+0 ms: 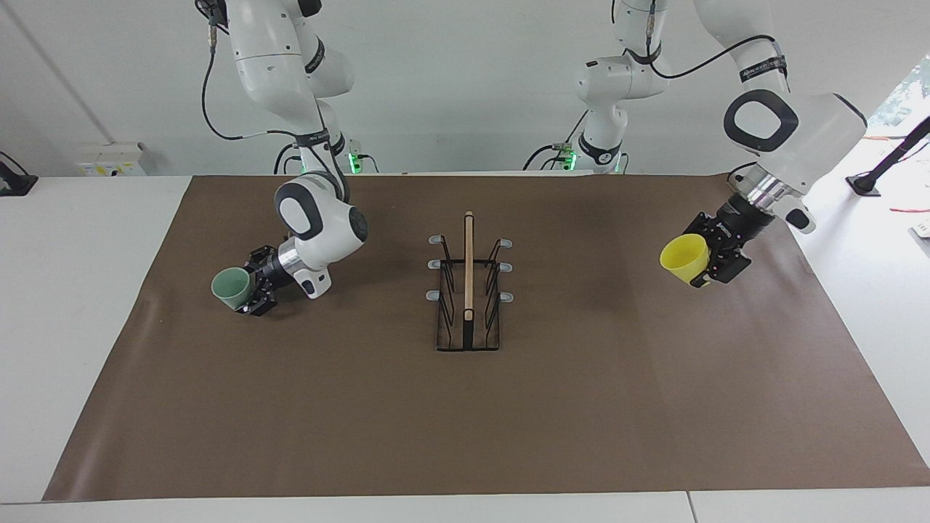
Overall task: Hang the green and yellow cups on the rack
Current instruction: 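Lift the yellow cup with the left gripper while the right gripper grasps the green cup, then hang the yellow cup with the left gripper while the right gripper lifts the green cup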
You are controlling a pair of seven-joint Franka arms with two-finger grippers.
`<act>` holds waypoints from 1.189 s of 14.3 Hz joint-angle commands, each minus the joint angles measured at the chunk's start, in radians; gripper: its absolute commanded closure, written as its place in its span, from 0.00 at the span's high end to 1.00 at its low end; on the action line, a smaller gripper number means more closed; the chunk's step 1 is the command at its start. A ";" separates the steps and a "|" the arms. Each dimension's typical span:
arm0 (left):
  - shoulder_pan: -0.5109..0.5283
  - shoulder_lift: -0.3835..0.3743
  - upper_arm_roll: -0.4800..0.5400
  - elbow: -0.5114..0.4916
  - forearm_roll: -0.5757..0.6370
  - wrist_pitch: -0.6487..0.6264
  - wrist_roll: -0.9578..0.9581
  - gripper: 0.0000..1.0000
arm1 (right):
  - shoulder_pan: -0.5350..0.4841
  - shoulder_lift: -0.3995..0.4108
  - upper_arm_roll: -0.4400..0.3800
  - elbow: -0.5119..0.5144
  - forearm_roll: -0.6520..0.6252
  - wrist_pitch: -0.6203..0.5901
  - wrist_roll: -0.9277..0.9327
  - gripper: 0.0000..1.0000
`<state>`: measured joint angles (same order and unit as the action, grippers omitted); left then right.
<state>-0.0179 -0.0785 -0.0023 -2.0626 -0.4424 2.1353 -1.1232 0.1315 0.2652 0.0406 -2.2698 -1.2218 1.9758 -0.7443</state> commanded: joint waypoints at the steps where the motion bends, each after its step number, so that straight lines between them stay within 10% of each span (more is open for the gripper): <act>1: -0.150 -0.015 0.010 0.036 0.213 -0.052 -0.137 0.00 | -0.019 -0.031 0.007 -0.039 -0.035 -0.008 0.028 1.00; 5: -0.345 -0.029 -0.002 0.027 0.512 -0.058 -0.374 0.00 | -0.038 -0.034 0.007 -0.045 -0.038 -0.008 0.105 0.96; 9: -0.526 -0.003 -0.010 0.024 0.836 -0.121 -0.625 0.00 | -0.030 -0.035 0.007 -0.031 -0.038 -0.044 0.149 0.06; 10: -0.571 0.012 -0.010 0.024 0.893 -0.141 -0.683 0.00 | -0.027 -0.034 0.009 -0.015 -0.038 -0.061 0.148 0.00; 17: -0.764 0.184 -0.010 0.136 1.155 -0.319 -0.977 0.00 | -0.070 -0.119 0.009 0.154 0.260 -0.072 0.071 0.00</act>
<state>-0.7511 0.0498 -0.0266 -1.9976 0.6599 1.8814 -2.0627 0.0962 0.1978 0.0408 -2.1447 -1.0482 1.9118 -0.6335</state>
